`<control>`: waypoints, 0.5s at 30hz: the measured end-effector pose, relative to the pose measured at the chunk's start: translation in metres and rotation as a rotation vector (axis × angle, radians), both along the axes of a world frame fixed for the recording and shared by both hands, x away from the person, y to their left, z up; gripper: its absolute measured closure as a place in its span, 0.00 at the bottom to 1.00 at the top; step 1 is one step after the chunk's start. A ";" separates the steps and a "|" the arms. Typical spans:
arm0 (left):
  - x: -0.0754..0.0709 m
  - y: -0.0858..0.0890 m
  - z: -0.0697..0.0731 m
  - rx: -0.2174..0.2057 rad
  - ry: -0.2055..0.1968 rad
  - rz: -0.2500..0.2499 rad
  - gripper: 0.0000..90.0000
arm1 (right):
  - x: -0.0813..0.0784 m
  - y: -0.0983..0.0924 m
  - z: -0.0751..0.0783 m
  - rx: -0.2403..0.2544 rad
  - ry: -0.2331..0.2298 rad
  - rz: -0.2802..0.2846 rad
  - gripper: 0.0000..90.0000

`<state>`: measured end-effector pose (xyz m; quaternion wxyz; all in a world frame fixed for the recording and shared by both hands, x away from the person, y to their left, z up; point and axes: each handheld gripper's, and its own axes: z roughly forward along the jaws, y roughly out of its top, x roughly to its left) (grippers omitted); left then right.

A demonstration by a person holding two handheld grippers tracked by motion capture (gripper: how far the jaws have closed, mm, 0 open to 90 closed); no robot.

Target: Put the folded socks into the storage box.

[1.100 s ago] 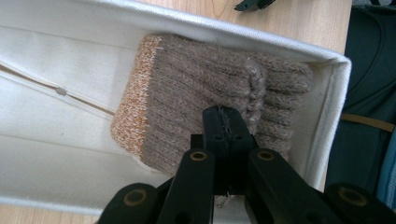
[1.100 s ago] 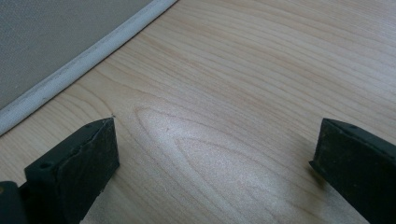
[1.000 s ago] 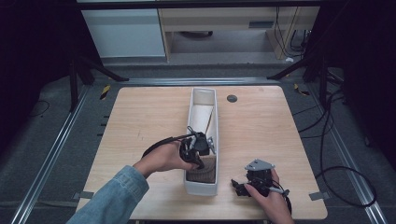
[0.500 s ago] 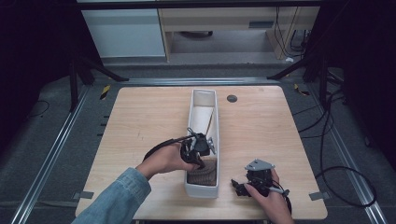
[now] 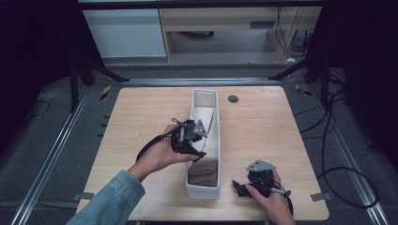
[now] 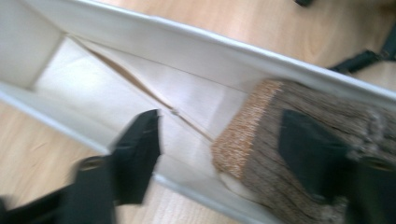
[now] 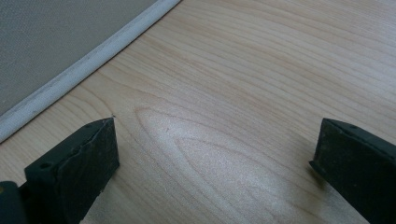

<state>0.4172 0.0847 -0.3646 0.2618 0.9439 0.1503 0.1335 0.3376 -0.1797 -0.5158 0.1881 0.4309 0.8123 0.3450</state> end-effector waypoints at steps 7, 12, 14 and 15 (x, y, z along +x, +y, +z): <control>0.006 0.018 0.003 -0.032 -0.012 0.079 0.06 | 0.000 0.000 0.000 0.000 -0.001 0.000 0.00; 0.012 0.037 0.002 -0.065 -0.031 0.138 0.06 | 0.000 0.000 0.000 0.000 0.000 0.000 0.00; 0.014 0.045 0.001 -0.067 -0.035 0.149 0.06 | 0.000 0.000 0.000 0.002 0.000 0.000 0.00; 0.015 0.049 0.001 -0.073 -0.042 0.160 0.06 | 0.000 0.000 0.000 0.001 0.000 0.001 0.00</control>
